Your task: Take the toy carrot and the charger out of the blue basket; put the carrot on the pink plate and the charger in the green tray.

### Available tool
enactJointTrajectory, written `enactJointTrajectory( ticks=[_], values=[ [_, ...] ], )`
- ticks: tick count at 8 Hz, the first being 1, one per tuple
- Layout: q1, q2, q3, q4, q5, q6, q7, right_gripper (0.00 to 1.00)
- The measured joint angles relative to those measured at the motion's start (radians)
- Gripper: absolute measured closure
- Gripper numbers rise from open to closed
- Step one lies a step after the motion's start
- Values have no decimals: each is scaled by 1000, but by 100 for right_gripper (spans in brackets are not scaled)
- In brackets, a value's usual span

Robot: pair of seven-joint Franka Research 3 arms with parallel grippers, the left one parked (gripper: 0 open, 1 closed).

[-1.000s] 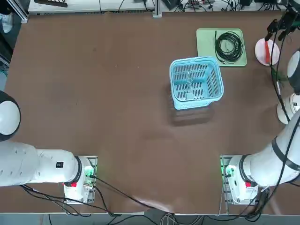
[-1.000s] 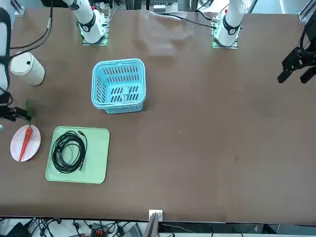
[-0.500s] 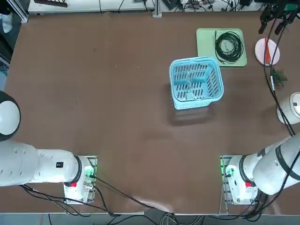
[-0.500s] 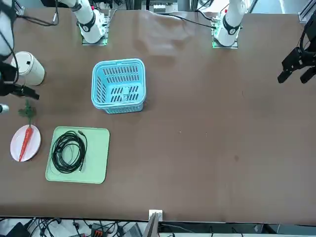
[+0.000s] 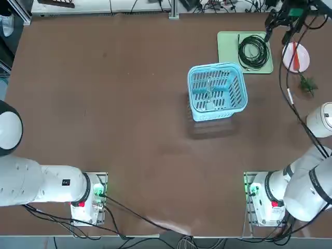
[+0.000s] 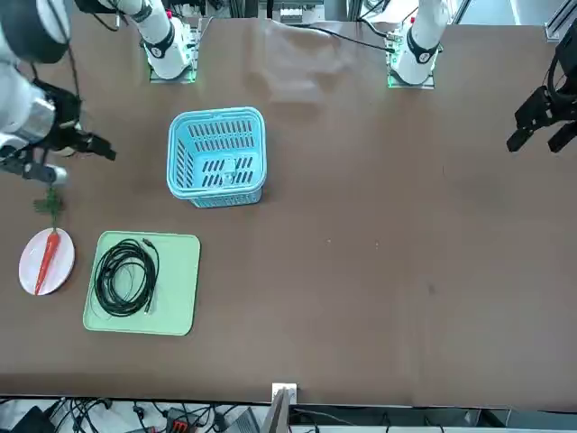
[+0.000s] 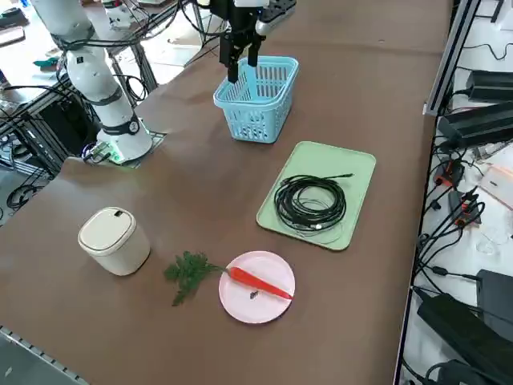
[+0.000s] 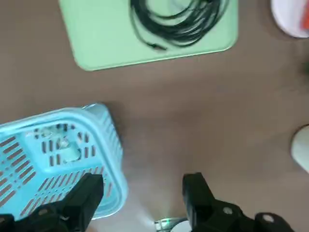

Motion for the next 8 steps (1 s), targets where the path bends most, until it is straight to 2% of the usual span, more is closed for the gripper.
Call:
enactJointTrajectory(
  ticks=[1, 2, 5, 6, 7, 8],
  values=[
    [14, -39, 45, -62, -1, 38, 34, 0],
    [15, -71, 108, -124, -15, 83, 75, 0],
    [21, -111, 313, -309, -60, 293, 220, 0],
    [27, -110, 363, -365, -79, 366, 257, 0],
    [31, -109, 393, -406, -90, 419, 273, 0],
    [32, -103, 409, -430, -94, 460, 275, 0]
  ],
)
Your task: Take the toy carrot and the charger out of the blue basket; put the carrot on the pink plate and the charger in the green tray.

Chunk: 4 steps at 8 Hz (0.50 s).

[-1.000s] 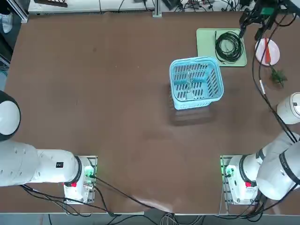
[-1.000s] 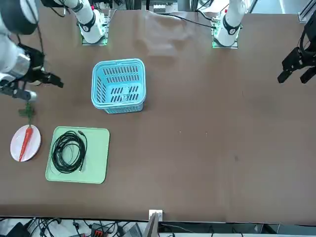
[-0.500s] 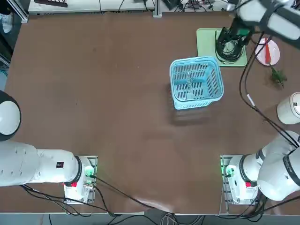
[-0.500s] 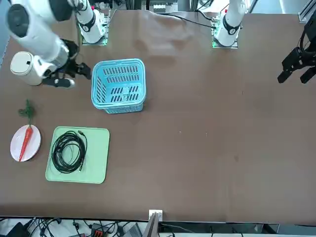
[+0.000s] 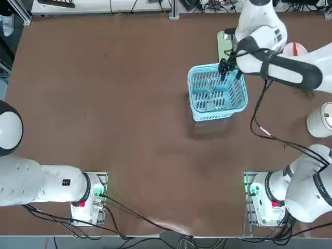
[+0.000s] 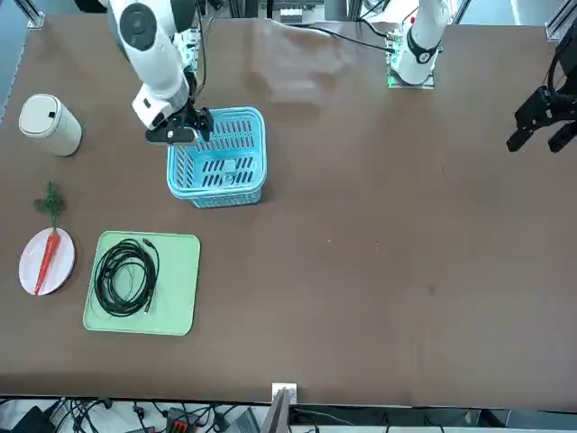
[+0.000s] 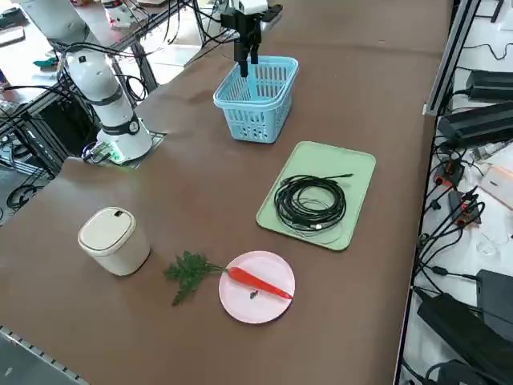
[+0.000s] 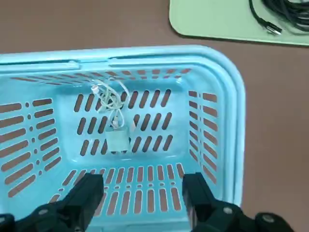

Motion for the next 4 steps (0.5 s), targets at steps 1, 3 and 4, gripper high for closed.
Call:
enactJointTrajectory(
  ticks=[1, 3, 4],
  values=[
    [0, 13, 13, -18, -2, 48, 0, 0],
    [1, 59, 24, -33, -2, 140, 0, 0],
    [1, 80, 24, -33, -2, 168, 0, 0]
  ],
)
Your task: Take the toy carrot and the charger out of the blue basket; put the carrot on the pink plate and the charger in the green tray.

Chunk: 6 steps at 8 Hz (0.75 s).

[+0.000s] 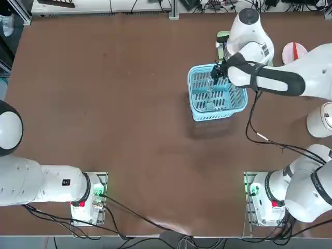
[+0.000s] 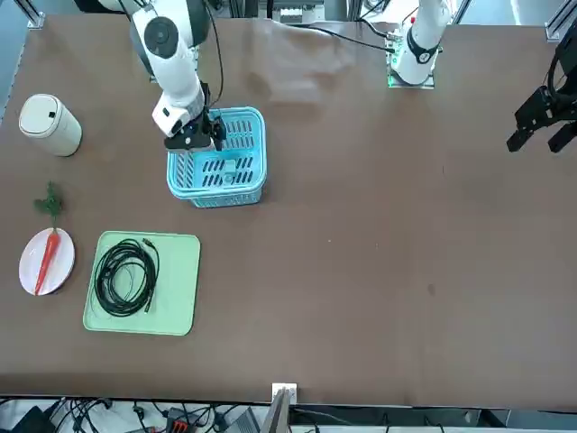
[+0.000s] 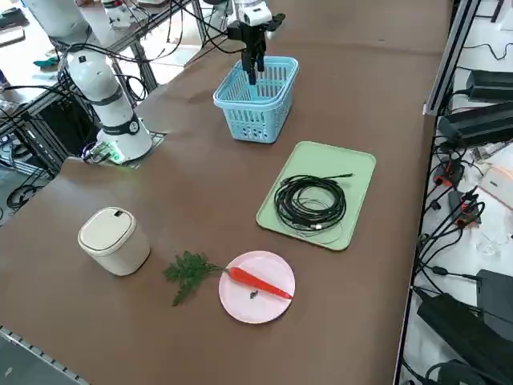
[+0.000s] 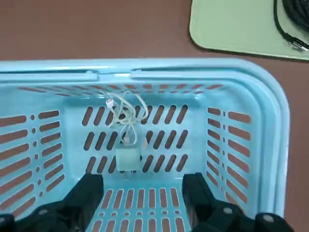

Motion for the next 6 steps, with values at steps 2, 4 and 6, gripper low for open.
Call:
enactJointTrajectory(
  ticks=[2, 4, 6],
  values=[
    [0, 34, 0, 1, -1, 49, 0, 0],
    [-1, 78, 0, 4, -2, 104, -1, 0],
    [-1, 120, 0, 8, -2, 137, -1, 0]
  ],
)
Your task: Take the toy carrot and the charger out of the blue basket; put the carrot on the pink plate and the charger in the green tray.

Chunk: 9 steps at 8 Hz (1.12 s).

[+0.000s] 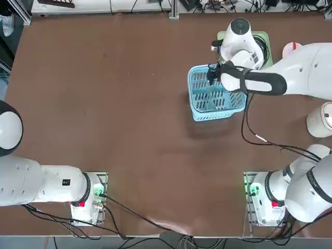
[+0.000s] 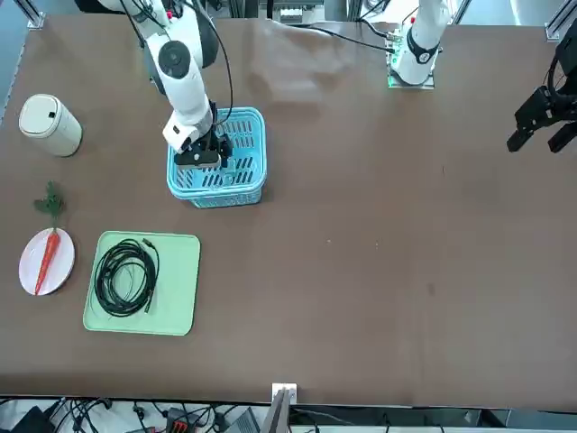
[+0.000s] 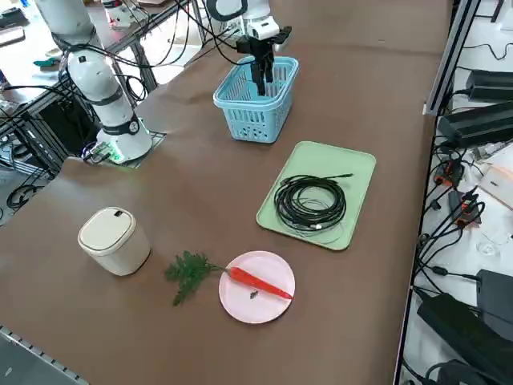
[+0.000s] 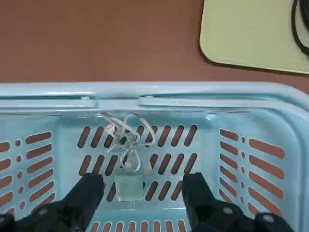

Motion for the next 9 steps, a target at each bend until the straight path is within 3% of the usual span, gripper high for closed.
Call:
enactJointTrajectory(
  ticks=[6, 9],
  values=[
    [11, 146, 3, 114, -1, 30, -1, 0],
    [11, 177, 3, 127, -1, 30, -1, 0]
  ],
)
